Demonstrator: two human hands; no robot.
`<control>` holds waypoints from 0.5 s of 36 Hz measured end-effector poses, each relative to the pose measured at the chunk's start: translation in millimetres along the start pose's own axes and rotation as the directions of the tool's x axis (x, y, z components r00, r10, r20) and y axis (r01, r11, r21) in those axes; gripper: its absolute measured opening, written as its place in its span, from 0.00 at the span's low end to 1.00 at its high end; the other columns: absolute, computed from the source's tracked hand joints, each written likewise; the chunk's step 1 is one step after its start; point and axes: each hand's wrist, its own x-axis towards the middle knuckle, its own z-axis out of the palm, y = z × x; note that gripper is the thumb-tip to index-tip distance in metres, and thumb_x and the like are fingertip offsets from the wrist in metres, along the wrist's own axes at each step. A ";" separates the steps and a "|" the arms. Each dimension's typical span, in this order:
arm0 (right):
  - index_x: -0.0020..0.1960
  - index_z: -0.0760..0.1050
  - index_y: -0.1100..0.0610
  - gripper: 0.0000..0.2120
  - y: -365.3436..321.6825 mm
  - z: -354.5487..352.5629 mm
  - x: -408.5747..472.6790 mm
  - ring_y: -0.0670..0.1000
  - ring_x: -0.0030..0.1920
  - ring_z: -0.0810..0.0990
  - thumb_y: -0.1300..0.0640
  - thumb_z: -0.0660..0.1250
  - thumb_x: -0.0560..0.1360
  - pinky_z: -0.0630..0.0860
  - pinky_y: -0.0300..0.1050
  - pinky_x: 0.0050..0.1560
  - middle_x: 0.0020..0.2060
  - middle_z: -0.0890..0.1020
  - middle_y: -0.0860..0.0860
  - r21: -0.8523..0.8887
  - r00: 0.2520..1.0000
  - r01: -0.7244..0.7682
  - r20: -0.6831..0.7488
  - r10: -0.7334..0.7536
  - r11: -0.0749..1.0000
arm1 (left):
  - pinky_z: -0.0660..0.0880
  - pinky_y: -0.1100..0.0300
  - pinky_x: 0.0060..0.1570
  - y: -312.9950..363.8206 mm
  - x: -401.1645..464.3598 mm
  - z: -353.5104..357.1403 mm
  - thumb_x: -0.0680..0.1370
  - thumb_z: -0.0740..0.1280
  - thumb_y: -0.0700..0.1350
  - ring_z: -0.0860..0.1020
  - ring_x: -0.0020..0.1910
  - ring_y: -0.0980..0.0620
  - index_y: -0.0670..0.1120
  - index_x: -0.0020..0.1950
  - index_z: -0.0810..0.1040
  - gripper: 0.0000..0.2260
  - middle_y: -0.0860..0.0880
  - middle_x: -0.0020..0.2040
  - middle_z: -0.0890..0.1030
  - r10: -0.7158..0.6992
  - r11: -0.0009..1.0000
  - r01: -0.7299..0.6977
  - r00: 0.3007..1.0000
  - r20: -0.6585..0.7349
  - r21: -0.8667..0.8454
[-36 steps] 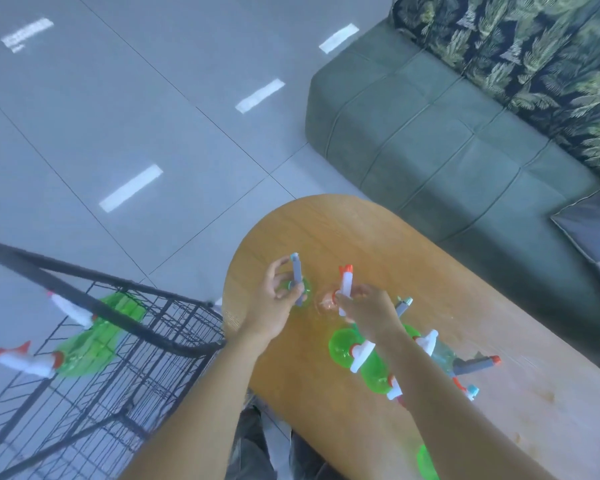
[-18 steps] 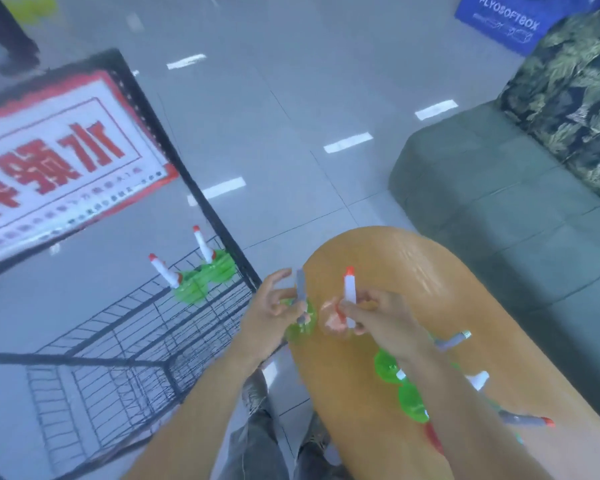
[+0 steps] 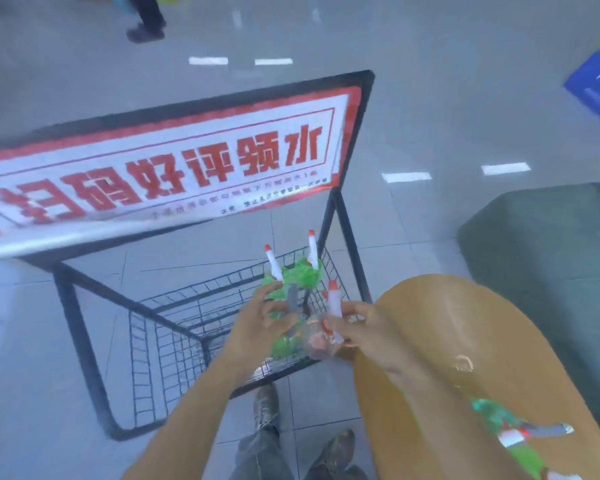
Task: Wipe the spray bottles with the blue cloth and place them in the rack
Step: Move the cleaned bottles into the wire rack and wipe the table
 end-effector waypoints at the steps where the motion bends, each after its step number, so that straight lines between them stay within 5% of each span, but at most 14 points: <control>1: 0.54 0.84 0.51 0.09 -3.3 11.0 6.7 0.49 0.47 0.87 0.50 0.77 0.76 0.84 0.49 0.54 0.48 0.87 0.45 -0.022 1.000 -0.005 0.015 0.005 1.000 | 0.84 0.57 0.49 -1.3 1.9 -11.8 0.80 0.74 0.34 0.86 0.43 0.47 0.53 0.72 0.74 0.25 0.50 0.50 0.89 0.004 1.000 -0.004 1.000 -0.012 -0.013; 4: 0.56 0.85 0.49 0.11 -14.8 43.8 26.8 0.50 0.54 0.86 0.47 0.77 0.76 0.80 0.57 0.64 0.53 0.87 0.45 -0.090 0.999 -0.004 0.038 0.008 0.996 | 0.81 0.65 0.42 -2.6 4.3 -44.0 0.82 0.72 0.34 0.84 0.41 0.45 0.52 0.70 0.74 0.21 0.49 0.48 0.87 0.007 0.998 -0.011 0.997 -0.074 -0.056; 9: 0.60 0.83 0.48 0.13 -34.2 91.7 62.9 0.47 0.56 0.84 0.47 0.76 0.77 0.78 0.53 0.65 0.56 0.86 0.45 -0.154 0.995 -0.020 0.093 0.034 0.988 | 0.78 0.66 0.50 -12.9 22.6 -89.5 0.84 0.71 0.41 0.85 0.42 0.54 0.58 0.64 0.75 0.14 0.55 0.52 0.87 -0.008 1.000 0.004 0.993 -0.116 -0.027; 14: 0.62 0.83 0.51 0.14 -44.1 128.3 93.3 0.48 0.59 0.83 0.50 0.75 0.78 0.75 0.52 0.68 0.60 0.84 0.48 -0.147 0.992 -0.036 0.111 0.052 0.988 | 0.79 0.41 0.61 -29.6 41.5 -123.2 0.85 0.71 0.43 0.86 0.53 0.44 0.56 0.71 0.73 0.18 0.54 0.61 0.85 -0.040 0.999 0.039 0.973 -0.229 -0.009; 16: 0.58 0.84 0.48 0.09 -44.2 139.6 104.1 0.47 0.57 0.83 0.50 0.75 0.78 0.76 0.53 0.68 0.57 0.85 0.46 -0.155 0.993 -0.043 0.101 0.059 0.987 | 0.80 0.38 0.63 -39.6 47.9 -134.8 0.84 0.73 0.45 0.84 0.50 0.48 0.52 0.75 0.71 0.21 0.51 0.60 0.84 -0.046 0.999 0.044 0.969 -0.243 -0.014; 18: 0.53 0.83 0.46 0.04 -45.3 148.8 113.7 0.46 0.57 0.82 0.51 0.75 0.78 0.75 0.52 0.67 0.54 0.84 0.44 -0.161 0.993 -0.046 0.099 0.063 0.986 | 0.83 0.46 0.57 -51.9 54.5 -145.0 0.84 0.72 0.38 0.84 0.46 0.49 0.47 0.77 0.70 0.23 0.46 0.60 0.84 -0.070 0.995 0.052 0.967 -0.244 -0.080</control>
